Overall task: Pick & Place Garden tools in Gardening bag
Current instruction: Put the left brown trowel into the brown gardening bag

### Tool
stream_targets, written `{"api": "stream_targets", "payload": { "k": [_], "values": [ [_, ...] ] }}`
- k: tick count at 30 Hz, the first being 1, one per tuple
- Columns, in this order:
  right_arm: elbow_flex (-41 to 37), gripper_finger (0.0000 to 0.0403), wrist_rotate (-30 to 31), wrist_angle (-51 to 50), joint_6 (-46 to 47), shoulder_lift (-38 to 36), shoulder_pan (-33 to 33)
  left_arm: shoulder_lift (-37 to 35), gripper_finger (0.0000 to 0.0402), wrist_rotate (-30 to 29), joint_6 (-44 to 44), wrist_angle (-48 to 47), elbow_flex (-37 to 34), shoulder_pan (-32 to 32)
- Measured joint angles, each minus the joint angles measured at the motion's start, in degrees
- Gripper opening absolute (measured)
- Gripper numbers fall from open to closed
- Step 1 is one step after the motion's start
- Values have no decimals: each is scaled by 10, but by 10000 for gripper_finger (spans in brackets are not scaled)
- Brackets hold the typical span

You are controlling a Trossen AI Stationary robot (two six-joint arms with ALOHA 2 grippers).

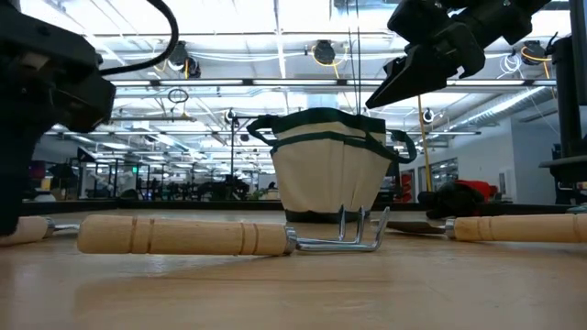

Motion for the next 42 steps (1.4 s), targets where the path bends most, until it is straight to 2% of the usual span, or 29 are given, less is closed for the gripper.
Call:
{"api": "stream_targets", "payload": {
  "k": [9,14,18,21,24,26,32,38,42],
  "values": [
    [0,155,0,5,0,0,0,19,114,2,-7,-8,3,9],
    [0,155,0,13,0,0,0,18,68,13,18,-10,2,27],
    [0,155,0,22,-2,0,0,18,63,18,48,-10,2,46],
    [0,155,0,28,-13,0,0,5,63,10,87,-10,1,60],
    [0,155,0,28,-15,0,0,-14,63,-57,129,-16,-2,84],
    [0,155,0,29,-15,0,0,-43,63,-78,162,-12,-2,98],
    [0,155,0,30,-15,0,0,-131,63,-119,331,31,-1,165],
    [0,155,0,32,-15,0,0,-195,63,-73,564,184,0,237],
    [0,155,0,63,-17,0,0,-213,63,63,633,274,0,304]
  ]
}}
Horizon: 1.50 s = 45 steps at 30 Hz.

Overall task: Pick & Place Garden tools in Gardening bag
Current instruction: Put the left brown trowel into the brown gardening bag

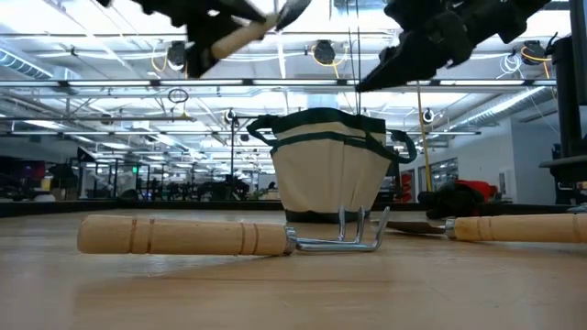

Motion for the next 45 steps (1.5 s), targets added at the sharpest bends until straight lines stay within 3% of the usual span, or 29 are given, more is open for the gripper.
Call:
{"api": "stream_targets", "payload": {
  "k": [4,13,22,25,31,33,45],
  "values": [
    [0,155,0,52,-24,1,0,-1,63,89,45,48,0,75],
    [-35,155,0,187,-40,2,0,34,65,99,106,150,0,190],
    [-114,155,0,361,-57,2,0,103,64,174,114,224,0,225],
    [-121,155,6,373,-69,2,0,125,64,155,112,228,0,225],
    [-121,155,91,382,-71,2,0,154,67,64,121,263,1,212],
    [-121,155,93,383,-70,2,0,165,68,43,127,274,1,202],
    [-121,155,90,361,-73,2,0,191,71,37,160,206,1,170]
  ]
}}
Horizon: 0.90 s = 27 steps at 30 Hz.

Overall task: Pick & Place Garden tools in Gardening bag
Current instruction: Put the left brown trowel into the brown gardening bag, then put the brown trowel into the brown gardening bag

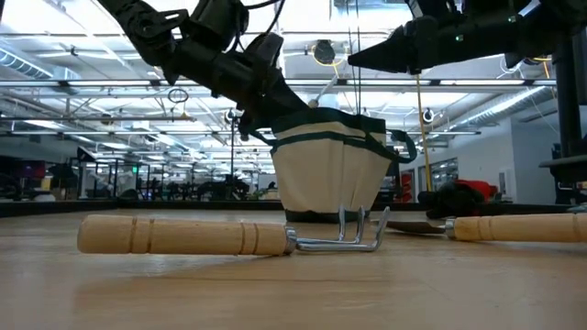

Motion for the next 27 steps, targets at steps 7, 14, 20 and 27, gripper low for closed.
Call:
{"api": "stream_targets", "payload": {
  "k": [7,14,20,27],
  "values": [
    [0,155,0,-13,0,0,0,0,71,0,53,-38,0,-1],
    [0,155,0,-13,0,0,0,0,97,0,55,-46,0,0],
    [0,155,0,-14,0,0,0,0,146,0,55,-43,0,-1],
    [0,155,0,-14,0,0,0,-6,167,0,70,-34,0,-1]
  ]
}}
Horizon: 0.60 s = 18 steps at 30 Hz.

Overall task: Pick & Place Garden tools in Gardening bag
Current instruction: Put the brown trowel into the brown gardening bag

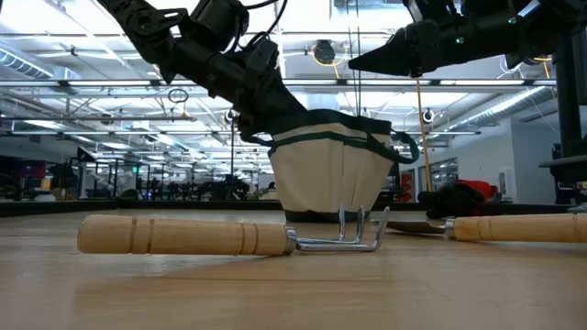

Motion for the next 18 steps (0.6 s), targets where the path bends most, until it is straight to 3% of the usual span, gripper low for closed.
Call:
{"api": "stream_targets", "payload": {
  "k": [14,18],
  "values": [
    [0,155,-2,-8,0,0,0,-4,168,3,-1,6,0,1],
    [0,155,-69,-31,16,0,0,-18,168,52,-2,4,0,2]
  ]
}}
